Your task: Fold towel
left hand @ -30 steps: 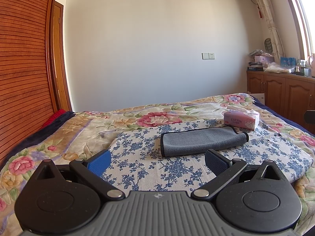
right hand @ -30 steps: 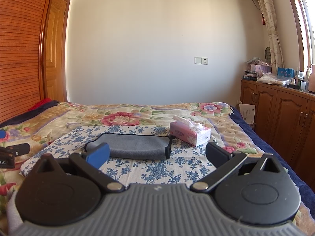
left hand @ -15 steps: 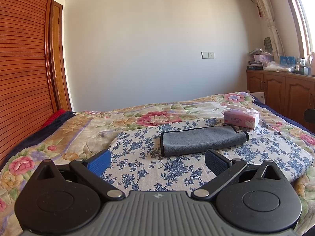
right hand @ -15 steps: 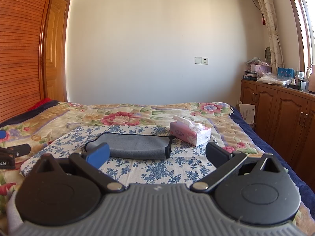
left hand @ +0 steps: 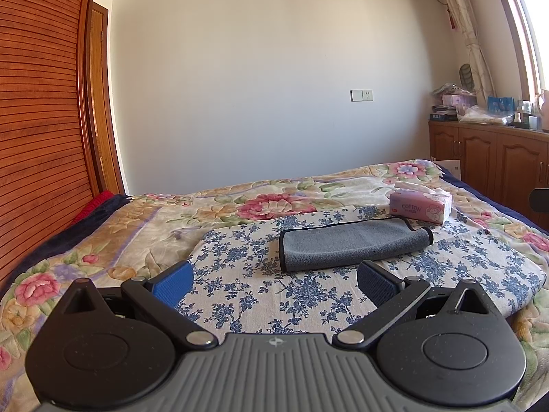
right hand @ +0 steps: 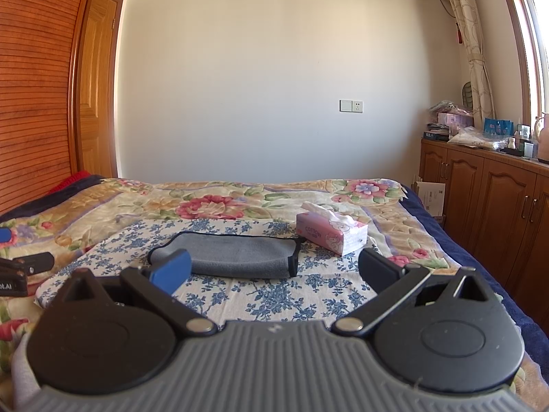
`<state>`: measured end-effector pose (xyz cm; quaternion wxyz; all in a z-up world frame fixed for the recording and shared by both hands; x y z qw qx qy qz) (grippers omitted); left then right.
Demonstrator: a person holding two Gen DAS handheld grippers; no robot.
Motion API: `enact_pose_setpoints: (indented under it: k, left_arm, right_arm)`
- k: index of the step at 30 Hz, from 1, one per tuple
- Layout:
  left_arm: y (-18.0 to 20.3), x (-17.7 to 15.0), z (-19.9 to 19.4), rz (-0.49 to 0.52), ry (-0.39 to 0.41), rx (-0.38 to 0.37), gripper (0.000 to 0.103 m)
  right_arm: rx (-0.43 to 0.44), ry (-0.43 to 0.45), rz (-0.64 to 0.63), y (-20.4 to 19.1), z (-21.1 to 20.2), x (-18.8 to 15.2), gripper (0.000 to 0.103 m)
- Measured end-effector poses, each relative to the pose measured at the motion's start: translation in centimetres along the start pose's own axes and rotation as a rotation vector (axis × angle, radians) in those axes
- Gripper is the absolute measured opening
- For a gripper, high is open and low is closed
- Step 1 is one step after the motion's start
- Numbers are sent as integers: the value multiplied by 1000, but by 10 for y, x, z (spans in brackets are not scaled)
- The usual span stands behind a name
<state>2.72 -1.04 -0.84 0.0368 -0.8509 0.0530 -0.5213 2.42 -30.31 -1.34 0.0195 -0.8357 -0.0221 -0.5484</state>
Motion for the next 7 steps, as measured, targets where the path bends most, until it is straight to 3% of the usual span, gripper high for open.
enact_pose_setpoints:
  k: [7]
  left_arm:
    - [0,-2,0,2,0,0,103]
  right_arm:
    - [0,1,0,-2,0,1,103]
Point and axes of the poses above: each gripper's, at about its wrist camera, not at the fingertips, and z roughly the way its jaws point, y to its right, x to its top, the point moved 1 cm from there along z, roughly the way its jaws point, and after that the axes turned 10 degrees about -y, right-handed, at the moved point
